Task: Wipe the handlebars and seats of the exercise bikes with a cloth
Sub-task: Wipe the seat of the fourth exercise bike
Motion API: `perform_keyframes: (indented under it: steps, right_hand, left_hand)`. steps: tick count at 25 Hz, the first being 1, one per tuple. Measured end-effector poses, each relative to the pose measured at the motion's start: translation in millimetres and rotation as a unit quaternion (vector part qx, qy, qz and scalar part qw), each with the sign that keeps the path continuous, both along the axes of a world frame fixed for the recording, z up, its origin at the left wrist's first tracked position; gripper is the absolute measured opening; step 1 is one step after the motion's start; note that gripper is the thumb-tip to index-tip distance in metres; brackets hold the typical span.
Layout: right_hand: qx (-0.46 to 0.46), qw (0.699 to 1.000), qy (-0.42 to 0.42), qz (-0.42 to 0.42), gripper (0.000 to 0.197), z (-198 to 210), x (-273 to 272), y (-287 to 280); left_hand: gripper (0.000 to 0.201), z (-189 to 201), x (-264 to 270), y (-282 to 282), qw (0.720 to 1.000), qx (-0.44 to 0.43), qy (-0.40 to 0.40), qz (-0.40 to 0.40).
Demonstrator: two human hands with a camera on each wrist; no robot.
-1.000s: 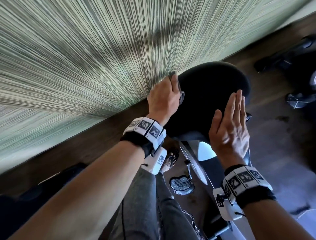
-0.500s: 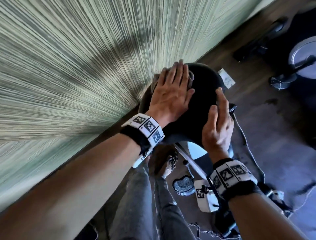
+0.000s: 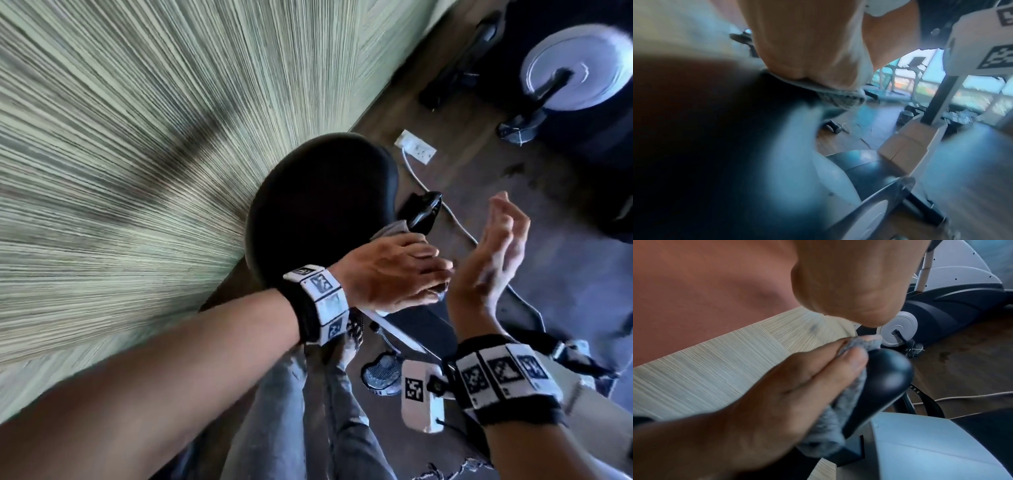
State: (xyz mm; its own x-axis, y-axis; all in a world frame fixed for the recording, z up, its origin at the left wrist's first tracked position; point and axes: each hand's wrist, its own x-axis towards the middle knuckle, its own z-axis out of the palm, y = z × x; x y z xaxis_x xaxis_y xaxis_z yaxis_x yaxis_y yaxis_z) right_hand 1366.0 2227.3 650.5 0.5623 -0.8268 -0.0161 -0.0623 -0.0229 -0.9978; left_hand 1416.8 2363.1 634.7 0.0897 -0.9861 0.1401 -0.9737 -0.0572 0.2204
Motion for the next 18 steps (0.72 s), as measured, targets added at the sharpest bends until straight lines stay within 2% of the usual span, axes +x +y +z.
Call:
perform_keyframes:
  steps: [1, 2, 3, 5, 7, 10, 12, 14, 16, 18]
  right_hand:
    - [-0.016, 1.0, 0.012, -0.003, 0.028, 0.7, -1.5, 4.0]
    - [-0.032, 0.999, 0.026, -0.001, 0.03, 1.7, -1.6, 9.5]
    - [-0.047, 0.998, 0.042, 0.006, 0.033, 1.4, -1.3, 15.7]
    - [-0.065, 0.995, 0.07, 0.035, 0.04, -2.5, -0.4, 27.5]
    - [-0.073, 0.99, 0.101, 0.068, 0.051, -8.4, 1.5, 37.5]
    - [-0.129, 0.972, 0.177, 0.083, 0.055, -10.2, 6.1, 48.9]
    - [-0.157, 0.962, 0.205, 0.093, 0.051, -7.5, 9.4, 54.2]
    - [-0.162, 0.955, 0.231, 0.092, 0.05, -5.7, 11.5, 56.5]
    - [-0.158, 0.95, 0.257, 0.084, 0.051, -4.1, 10.5, 55.7]
    - [-0.186, 0.944, 0.259, 0.088, 0.051, -4.2, 9.5, 53.1]
  left_hand:
    - [0.048, 6.6, 16.9, 1.8, 0.999, 0.019, 0.01, -0.05]
    - [0.049, 13.2, 39.6, 4.8, 0.997, 0.042, 0.027, -0.063]
    - [0.051, 17.7, 66.3, 9.4, 0.996, 0.065, 0.038, -0.041]
    - [0.054, 21.1, 123.3, 25.8, 0.994, 0.089, 0.043, 0.049]
    - [0.056, 25.8, 163.9, 40.6, 0.979, 0.089, 0.091, 0.162]
    - [0.056, 26.3, 182.0, 44.5, 0.919, 0.116, 0.176, 0.332]
    - [0.05, 19.7, 175.6, 40.5, 0.918, 0.092, 0.101, 0.372]
    - [0.043, 12.6, 157.9, 33.8, 0.949, 0.052, 0.025, 0.311]
    - [0.039, 9.0, 130.0, 19.5, 0.989, 0.021, -0.01, 0.143]
    - [0.038, 9.7, 113.5, 8.6, 0.999, 0.032, 0.022, -0.007]
